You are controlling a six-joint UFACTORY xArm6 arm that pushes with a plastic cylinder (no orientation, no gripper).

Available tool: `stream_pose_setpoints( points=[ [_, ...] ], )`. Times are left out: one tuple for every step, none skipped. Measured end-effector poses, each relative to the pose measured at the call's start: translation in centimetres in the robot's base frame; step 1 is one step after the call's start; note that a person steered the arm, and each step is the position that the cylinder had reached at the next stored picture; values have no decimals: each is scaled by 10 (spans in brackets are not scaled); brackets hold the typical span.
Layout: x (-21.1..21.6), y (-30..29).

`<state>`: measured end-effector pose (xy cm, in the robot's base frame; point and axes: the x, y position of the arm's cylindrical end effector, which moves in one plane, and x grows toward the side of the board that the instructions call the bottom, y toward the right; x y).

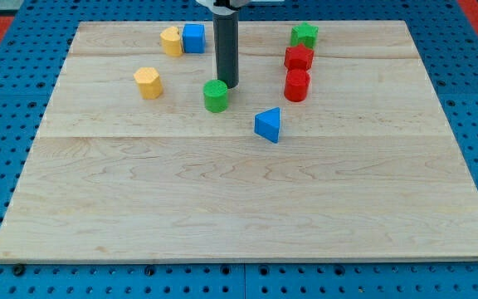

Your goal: Push the green circle to the line of block

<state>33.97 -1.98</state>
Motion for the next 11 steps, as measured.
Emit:
stream_pose_setpoints(
  points=[
    [0, 0],
    [0, 0],
    [0, 0],
    [3, -19],
    [4, -62],
    [23, -80],
    [45, -74],
    [46, 2],
    [40, -22],
    [8, -38],
    [15, 3]
  ],
)
